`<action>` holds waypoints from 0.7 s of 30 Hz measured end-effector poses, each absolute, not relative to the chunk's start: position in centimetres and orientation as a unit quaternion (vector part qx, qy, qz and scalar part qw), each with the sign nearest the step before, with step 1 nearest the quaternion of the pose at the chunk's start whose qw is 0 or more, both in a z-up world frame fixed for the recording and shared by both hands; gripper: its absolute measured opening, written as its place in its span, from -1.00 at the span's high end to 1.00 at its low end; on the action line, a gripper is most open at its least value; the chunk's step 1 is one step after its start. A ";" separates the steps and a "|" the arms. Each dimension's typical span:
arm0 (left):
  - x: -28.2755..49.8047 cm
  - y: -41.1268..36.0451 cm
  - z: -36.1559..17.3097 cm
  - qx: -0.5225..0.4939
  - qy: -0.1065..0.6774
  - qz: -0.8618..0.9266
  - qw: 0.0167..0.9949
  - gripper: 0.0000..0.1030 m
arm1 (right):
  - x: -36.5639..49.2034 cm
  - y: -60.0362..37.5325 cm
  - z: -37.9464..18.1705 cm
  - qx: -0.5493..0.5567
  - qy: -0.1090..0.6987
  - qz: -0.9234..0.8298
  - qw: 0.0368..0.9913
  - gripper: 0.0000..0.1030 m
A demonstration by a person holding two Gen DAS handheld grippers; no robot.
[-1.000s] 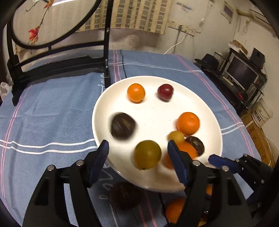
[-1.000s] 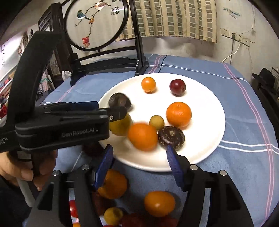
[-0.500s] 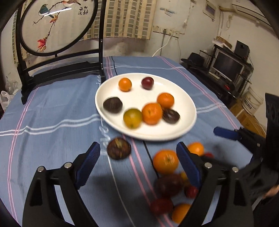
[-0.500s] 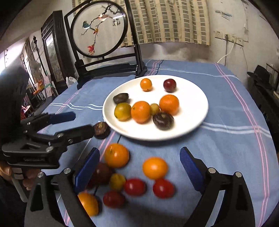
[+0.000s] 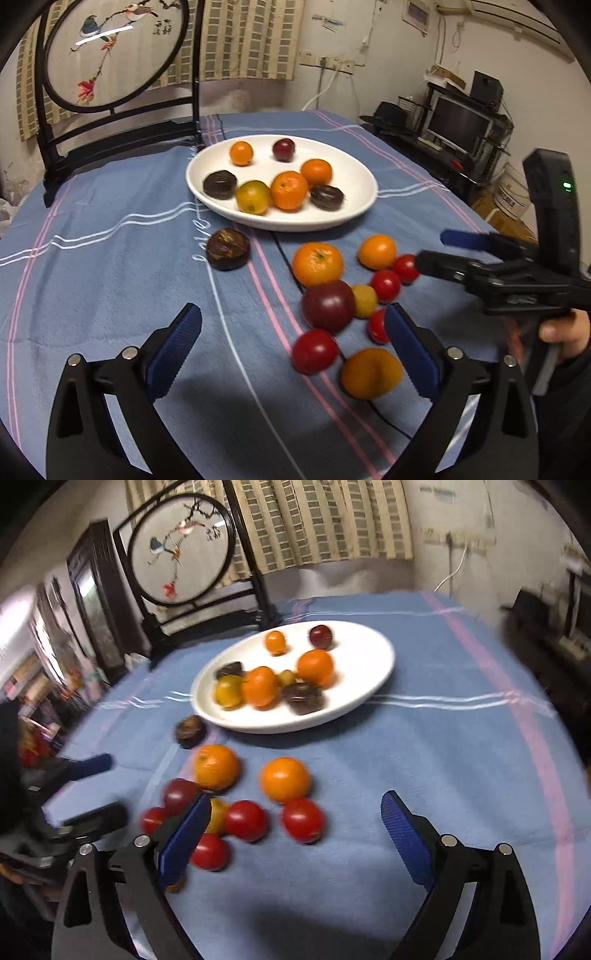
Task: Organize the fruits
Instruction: 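Move both grippers back toward the remaining fruits on the cloth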
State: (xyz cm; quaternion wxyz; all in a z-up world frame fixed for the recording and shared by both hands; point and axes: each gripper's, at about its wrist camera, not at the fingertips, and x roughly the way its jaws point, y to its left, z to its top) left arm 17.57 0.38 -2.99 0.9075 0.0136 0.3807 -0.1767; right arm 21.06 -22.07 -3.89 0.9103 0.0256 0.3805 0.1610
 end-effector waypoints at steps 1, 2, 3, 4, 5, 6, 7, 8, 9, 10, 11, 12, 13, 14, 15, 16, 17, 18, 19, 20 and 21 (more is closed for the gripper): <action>17.4 0.1 -3.1 0.016 0.386 -0.182 0.904 -0.89 | 21.1 -22.1 -4.0 0.019 0.381 0.153 0.911 -0.82; 17.1 -0.2 -3.3 0.018 0.392 -0.189 0.900 -0.89 | 21.2 -22.2 -4.2 0.015 0.383 0.146 0.912 -0.82; 16.9 -0.4 -3.4 0.019 0.395 -0.193 0.898 -0.89 | 21.2 -22.3 -4.3 0.013 0.383 0.143 0.913 -0.82; 16.6 -0.7 -3.5 0.021 0.401 -0.200 0.894 -0.89 | 21.3 -22.3 -4.3 0.013 0.382 0.141 0.913 -0.82; 16.4 -1.1 -3.7 0.025 0.406 -0.205 0.890 -0.89 | 21.3 -22.5 -4.2 0.014 0.382 0.141 0.913 -0.82; 16.3 -1.4 -3.8 0.028 0.409 -0.208 0.888 -0.89 | 21.3 -22.5 -4.2 0.015 0.381 0.142 0.913 -0.82; 16.3 -1.7 -3.9 0.035 0.411 -0.210 0.886 -0.89 | 21.3 -22.5 -4.2 0.016 0.382 0.145 0.913 -0.82; 16.2 -1.8 -4.1 0.040 0.413 -0.208 0.886 -0.89 | 21.2 -22.5 -4.2 0.015 0.382 0.147 0.912 -0.82; 16.3 -1.9 -4.2 0.043 0.417 -0.204 0.885 -0.89 | 21.2 -22.4 -4.2 0.012 0.383 0.148 0.912 -0.82; 16.3 -1.9 -4.4 0.042 0.423 -0.202 0.882 -0.89 | 21.2 -22.4 -4.2 0.010 0.383 0.148 0.912 -0.82; 16.4 -1.9 -4.6 0.038 0.429 -0.202 0.880 -0.89 | 21.1 -22.3 -4.2 0.006 0.383 0.146 0.912 -0.82; 16.5 -1.9 -4.8 0.033 0.437 -0.204 0.875 -0.88 | 21.0 -22.3 -4.2 0.004 0.383 0.145 0.912 -0.82; 16.4 -1.9 -4.9 0.030 0.442 -0.206 0.873 -0.88 | 21.0 -22.3 -4.2 0.002 0.383 0.142 0.913 -0.82; 16.3 -2.1 -5.1 0.029 0.447 -0.206 0.870 -0.88 | 21.0 -22.4 -4.2 0.003 0.384 0.139 0.913 -0.82; 16.0 -2.3 -5.4 0.031 0.454 -0.203 0.867 -0.88 | 21.0 -22.5 -4.1 0.004 0.384 0.136 0.913 -0.82; 15.8 -2.6 -5.6 0.033 0.457 -0.201 0.866 -0.85 | 21.1 -22.6 -4.1 0.006 0.384 0.134 0.914 -0.82; 15.5 -2.9 -5.7 0.037 0.460 -0.202 0.864 -0.80 | 21.1 -22.8 -4.1 0.010 0.384 0.132 0.914 -0.82; 15.3 -3.3 -5.7 0.043 0.461 -0.206 0.862 -0.63 | 21.1 -22.9 -4.0 0.013 0.385 0.132 0.913 -0.82; 15.1 -3.8 -5.8 0.055 0.462 -0.210 0.860 -0.49 | 21.0 -23.0 -4.0 0.014 0.385 0.132 0.913 -0.82; 15.0 -4.2 -5.8 0.063 0.462 -0.209 0.860 -0.43 | 21.0 -23.0 -4.0 0.013 0.385 0.132 0.914 -0.82; 14.9 -4.6 -5.8 0.070 0.463 -0.206 0.859 -0.35 | 21.0 -22.9 -4.0 0.012 0.384 0.132 0.914 -0.82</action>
